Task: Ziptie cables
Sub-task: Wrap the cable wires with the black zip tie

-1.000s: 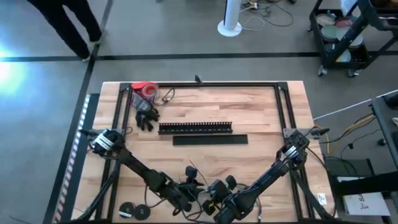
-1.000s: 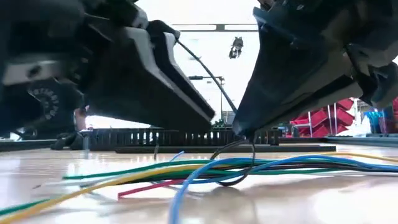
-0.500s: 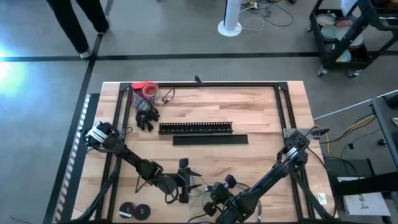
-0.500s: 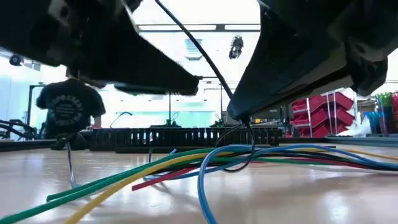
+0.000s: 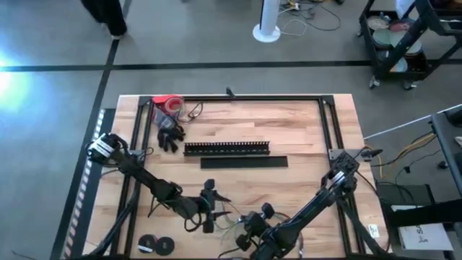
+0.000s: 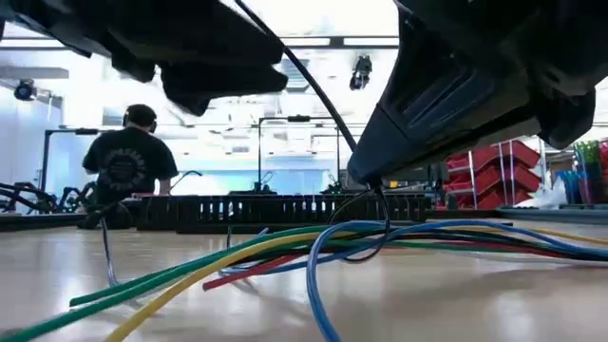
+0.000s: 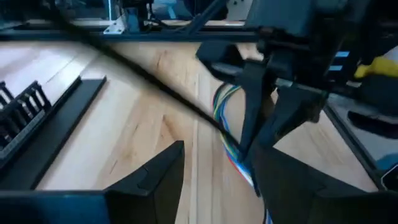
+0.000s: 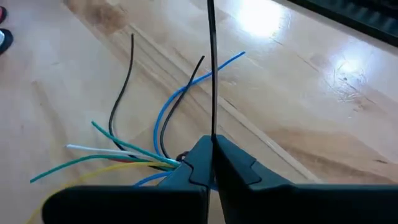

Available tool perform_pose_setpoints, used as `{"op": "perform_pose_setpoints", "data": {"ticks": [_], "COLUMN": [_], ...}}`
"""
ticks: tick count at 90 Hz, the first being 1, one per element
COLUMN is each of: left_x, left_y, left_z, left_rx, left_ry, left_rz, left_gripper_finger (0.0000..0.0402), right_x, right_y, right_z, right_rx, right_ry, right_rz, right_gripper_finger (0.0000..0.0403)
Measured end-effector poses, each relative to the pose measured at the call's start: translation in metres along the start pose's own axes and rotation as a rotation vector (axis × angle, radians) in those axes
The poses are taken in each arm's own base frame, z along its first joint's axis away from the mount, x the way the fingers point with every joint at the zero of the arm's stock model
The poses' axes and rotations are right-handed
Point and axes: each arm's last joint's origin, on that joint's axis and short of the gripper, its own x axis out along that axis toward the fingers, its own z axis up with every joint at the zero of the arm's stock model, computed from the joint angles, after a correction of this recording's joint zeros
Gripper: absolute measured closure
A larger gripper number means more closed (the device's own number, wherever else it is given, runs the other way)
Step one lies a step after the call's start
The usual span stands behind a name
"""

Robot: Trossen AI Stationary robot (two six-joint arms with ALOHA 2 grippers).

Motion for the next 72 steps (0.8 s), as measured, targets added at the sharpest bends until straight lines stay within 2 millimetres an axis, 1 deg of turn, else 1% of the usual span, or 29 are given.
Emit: {"op": "perform_pose_setpoints", "data": {"ticks": [15, 34, 50, 60, 72], "left_x": [0.0028, 0.0029, 0.0031, 0.0035, 0.0037], "left_y": [0.0007, 0.0009, 0.0030, 0.0030, 0.0030], "left_z": [-0.0089, -0.0087, -0.0081, -0.0093, -0.0097], "left_rx": [-0.007, -0.004, -0.070, -0.082, -0.083], "left_ry": [0.024, 0.022, 0.012, 0.015, 0.016], "left_rz": [0.010, 0.014, 0.059, 0.061, 0.061], "left_gripper_finger": [0.0225, 0.0225, 0.0224, 0.0214, 0.0191], "right_x": [-0.0002, -0.0003, -0.0008, -0.0008, -0.0008], "right_y": [0.0000, -0.0002, -0.0002, -0.0002, -0.0002], "right_z": [0.0003, 0.0004, 0.0008, 0.0008, 0.0008], "right_rx": [-0.002, -0.006, -0.012, -0.011, -0.010], "right_ry": [-0.001, -0.001, 0.001, 0.002, 0.004], "right_rz": [0.000, -0.001, 0.000, 0.000, 0.000], "right_gripper_finger": [0.0403, 0.0403, 0.0403, 0.0403, 0.0403]}}
